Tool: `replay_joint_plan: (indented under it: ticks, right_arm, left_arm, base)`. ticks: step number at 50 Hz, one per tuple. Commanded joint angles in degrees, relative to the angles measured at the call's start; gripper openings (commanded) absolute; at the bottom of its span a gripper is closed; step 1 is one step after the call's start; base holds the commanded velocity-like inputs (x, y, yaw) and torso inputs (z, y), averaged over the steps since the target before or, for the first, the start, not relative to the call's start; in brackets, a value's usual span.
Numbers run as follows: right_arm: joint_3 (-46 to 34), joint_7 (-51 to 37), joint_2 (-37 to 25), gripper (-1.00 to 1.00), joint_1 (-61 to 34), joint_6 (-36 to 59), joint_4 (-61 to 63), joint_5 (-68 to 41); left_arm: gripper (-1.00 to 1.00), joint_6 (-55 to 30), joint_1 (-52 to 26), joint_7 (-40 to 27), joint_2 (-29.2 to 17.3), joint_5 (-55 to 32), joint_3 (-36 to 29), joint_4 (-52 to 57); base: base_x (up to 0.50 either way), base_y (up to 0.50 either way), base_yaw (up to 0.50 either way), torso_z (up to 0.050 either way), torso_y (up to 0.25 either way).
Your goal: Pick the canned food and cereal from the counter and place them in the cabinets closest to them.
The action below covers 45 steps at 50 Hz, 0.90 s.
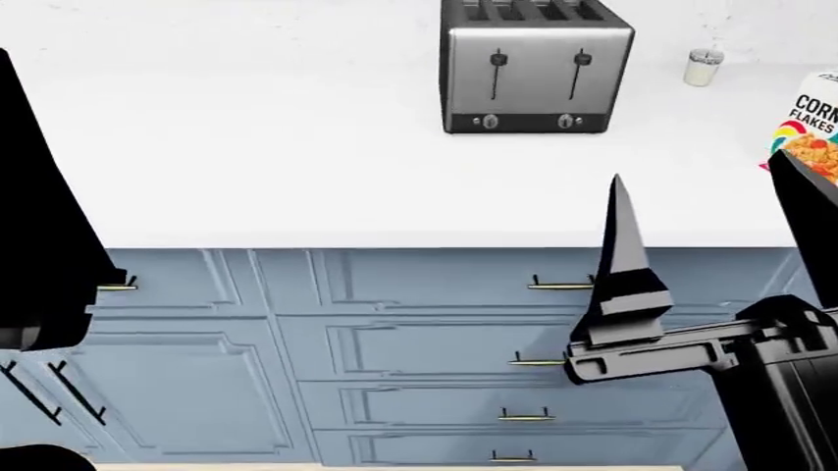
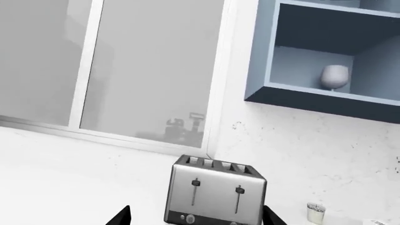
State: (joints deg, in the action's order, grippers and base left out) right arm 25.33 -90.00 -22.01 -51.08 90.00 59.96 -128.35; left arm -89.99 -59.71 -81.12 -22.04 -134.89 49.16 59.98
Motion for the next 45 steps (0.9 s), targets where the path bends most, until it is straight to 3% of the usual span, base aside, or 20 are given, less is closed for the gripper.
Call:
replay_joint_plan:
  ticks: [1, 26, 45]
  right_arm:
    - [0.77, 0.01, 0.78, 1.00, -0.18, 0.00, 0.04, -1.87]
    - [1.21, 0.02, 2.47, 1.00, -0.19, 0.00, 0.04, -4.96]
    - [-1.27, 0.01, 0.73, 1.00, -1.89, 0.00, 0.04, -3.35]
  left_arm:
    - [1.00, -0.01, -0.11, -0.40, -0.12, -0.33, -0.01, 0.02]
    - [1.00, -0.01, -0.21, -0.83, -0.10, -0.44, -0.46, 0.02]
    - [1.00, -0.01, -0.31, -1.45, -0.15, -1.05, -0.48, 0.02]
  base:
    - [0.00, -0.50, 0.00, 0.000, 0.000]
    - [0.07, -0.50, 0.00, 0.000, 0.000]
    - [0.37, -0.44, 0.00, 0.000, 0.001]
